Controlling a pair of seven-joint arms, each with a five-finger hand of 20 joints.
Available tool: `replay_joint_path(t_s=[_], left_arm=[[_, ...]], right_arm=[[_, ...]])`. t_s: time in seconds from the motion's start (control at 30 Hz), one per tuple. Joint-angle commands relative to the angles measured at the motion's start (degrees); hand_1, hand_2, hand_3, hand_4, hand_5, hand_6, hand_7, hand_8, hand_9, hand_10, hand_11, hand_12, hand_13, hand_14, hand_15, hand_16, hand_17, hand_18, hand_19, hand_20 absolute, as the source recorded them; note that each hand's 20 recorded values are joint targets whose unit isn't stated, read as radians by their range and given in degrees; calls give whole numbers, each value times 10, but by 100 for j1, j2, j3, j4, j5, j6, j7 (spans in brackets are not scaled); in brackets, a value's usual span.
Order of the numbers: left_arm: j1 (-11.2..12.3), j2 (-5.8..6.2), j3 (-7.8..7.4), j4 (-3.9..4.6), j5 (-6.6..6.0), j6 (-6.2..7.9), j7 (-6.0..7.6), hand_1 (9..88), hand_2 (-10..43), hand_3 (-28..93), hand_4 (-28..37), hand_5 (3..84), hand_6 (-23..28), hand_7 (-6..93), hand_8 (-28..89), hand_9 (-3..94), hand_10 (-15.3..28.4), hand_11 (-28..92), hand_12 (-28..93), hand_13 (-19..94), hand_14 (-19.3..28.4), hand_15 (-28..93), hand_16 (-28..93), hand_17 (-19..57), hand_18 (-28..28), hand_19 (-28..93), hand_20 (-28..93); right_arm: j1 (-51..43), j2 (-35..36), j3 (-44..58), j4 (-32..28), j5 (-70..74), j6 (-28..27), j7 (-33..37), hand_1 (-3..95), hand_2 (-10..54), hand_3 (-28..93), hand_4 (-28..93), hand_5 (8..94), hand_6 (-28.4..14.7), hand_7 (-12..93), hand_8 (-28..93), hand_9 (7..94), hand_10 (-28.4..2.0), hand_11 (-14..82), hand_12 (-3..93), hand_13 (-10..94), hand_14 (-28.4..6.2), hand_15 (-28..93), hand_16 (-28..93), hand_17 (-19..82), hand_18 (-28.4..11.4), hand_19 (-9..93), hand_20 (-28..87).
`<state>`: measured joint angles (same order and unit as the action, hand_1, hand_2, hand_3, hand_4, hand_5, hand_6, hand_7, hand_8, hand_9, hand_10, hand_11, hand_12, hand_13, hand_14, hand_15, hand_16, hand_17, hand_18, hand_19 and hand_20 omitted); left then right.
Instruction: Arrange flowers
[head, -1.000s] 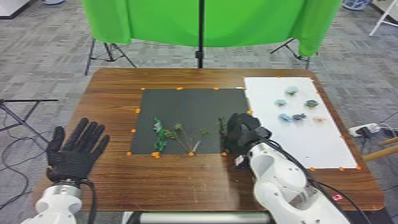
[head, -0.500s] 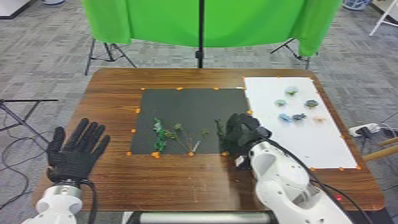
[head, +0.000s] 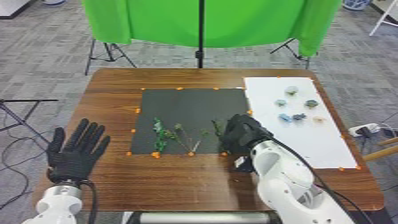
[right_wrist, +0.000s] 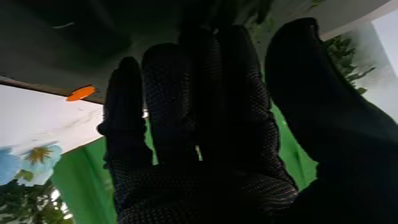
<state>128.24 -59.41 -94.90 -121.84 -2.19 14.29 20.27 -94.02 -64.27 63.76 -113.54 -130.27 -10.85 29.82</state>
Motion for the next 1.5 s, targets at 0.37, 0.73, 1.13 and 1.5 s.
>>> replay_joint_path(t_s=[0.37, 0.73, 1.13, 1.5], left_arm=[[96, -78, 10, 12, -29, -4, 4, 263, 100, 688, -283, 443, 84, 111, -97, 391, 141, 169, 99, 317, 129, 205, -21, -60, 131, 319, 119], [101, -54, -26, 8, -46, 20, 11, 261, 100, 688, -283, 442, 83, 110, -97, 391, 142, 169, 99, 316, 130, 205, -21, -57, 134, 339, 130], [53, -47, 3, 29, -27, 23, -22, 260, 101, 687, -283, 442, 83, 110, -97, 390, 142, 169, 99, 317, 129, 206, -21, -59, 134, 335, 128], [12, -81, 61, 47, -34, 25, -31, 261, 101, 687, -283, 443, 83, 111, -98, 391, 142, 170, 99, 317, 129, 206, -21, -59, 134, 335, 129]], right_arm=[[-329, -100, 873, -800, 439, 358, 696, 402, -95, 696, -283, 649, -30, 213, -132, 631, -173, 348, 245, 560, -145, 732, 272, 261, -239, 781, 371], [-360, 332, 2077, -149, -530, 338, -171, 469, -95, 700, -282, 553, -17, 165, -124, 525, -135, 144, 170, 503, -120, 639, 240, 224, -207, 760, 386], [-39, 451, 1748, 655, -1117, 308, -447, 528, -95, 643, -283, 562, -2, 142, -120, 536, -101, 101, 160, 534, -105, 607, 235, 225, -199, 746, 400], [413, 415, 1148, 1418, -1631, 663, -391, 648, -95, 547, -283, 664, 27, 167, -124, 709, -96, 146, 268, 587, -102, 750, 343, 281, -196, 804, 489]])
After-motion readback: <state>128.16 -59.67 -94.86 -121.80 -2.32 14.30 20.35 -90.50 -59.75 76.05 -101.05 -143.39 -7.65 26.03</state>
